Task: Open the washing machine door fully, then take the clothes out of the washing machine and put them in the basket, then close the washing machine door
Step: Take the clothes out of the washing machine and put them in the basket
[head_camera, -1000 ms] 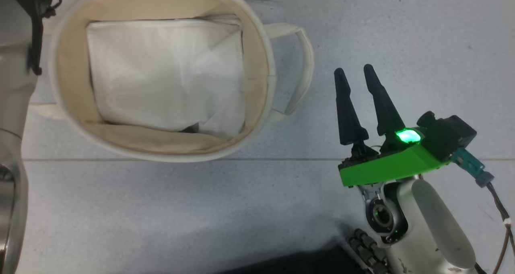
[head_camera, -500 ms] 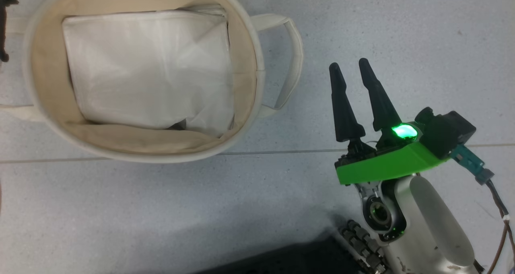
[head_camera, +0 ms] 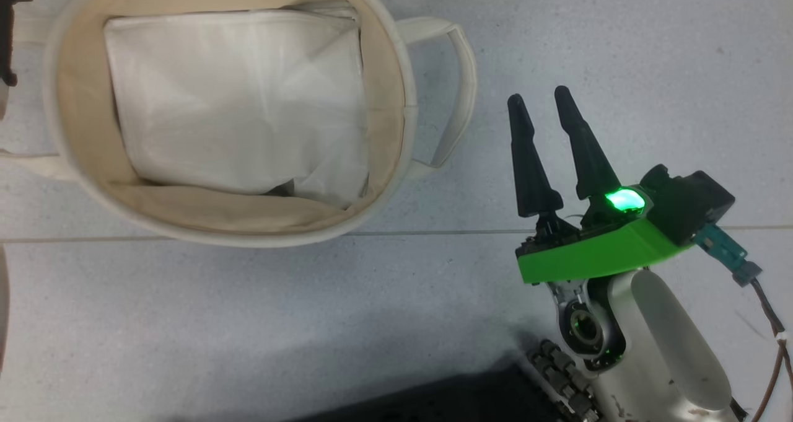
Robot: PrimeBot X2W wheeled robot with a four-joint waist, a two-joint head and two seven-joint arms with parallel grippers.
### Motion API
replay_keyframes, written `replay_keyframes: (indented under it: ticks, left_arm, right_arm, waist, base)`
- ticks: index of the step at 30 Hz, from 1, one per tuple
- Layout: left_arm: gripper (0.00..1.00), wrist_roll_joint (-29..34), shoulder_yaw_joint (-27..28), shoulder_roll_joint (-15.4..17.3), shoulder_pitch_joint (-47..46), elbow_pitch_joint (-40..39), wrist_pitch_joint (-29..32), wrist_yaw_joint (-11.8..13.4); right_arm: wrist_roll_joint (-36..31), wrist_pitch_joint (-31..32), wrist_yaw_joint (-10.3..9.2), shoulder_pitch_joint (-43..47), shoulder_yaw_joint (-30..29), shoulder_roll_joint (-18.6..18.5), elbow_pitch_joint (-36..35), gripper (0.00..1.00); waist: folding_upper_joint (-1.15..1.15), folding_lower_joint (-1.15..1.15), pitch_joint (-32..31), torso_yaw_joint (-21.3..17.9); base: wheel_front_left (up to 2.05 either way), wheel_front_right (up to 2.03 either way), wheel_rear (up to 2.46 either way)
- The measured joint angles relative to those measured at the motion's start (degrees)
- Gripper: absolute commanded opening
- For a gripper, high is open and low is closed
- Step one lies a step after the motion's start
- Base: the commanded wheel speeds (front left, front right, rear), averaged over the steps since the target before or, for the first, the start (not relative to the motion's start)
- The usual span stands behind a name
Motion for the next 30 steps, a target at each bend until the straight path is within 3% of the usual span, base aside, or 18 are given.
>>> replay_keyframes:
  ticks: [7,15,30]
  left_arm:
    - [0.00,-6.2,3.7,-1.9,4.0,-5.5,-3.7,0.5]
    - [0.00,-10.1,5.1,-1.6,20.1,-31.0,-4.1,2.5]
    - [0.00,-10.9,6.5,-2.0,46.9,-64.2,-4.1,7.2]
  right_arm:
    - [-0.9,0.0,0.00,0.0,-0.4,0.0,0.5,1.00]
    - [-2.2,0.0,0.00,0.8,-1.0,0.0,2.3,1.00]
    - [-3.9,0.0,0.00,9.8,-2.7,0.0,6.2,1.00]
  waist:
    - [0.00,0.00,-3.3,1.1]
    - [0.00,0.00,-9.6,3.0]
    - [0.01,-0.01,-25.2,6.5]
  base:
    - [0.00,0.00,0.00]
    - [0.00,0.00,0.00]
    - [0.00,0.00,0.00]
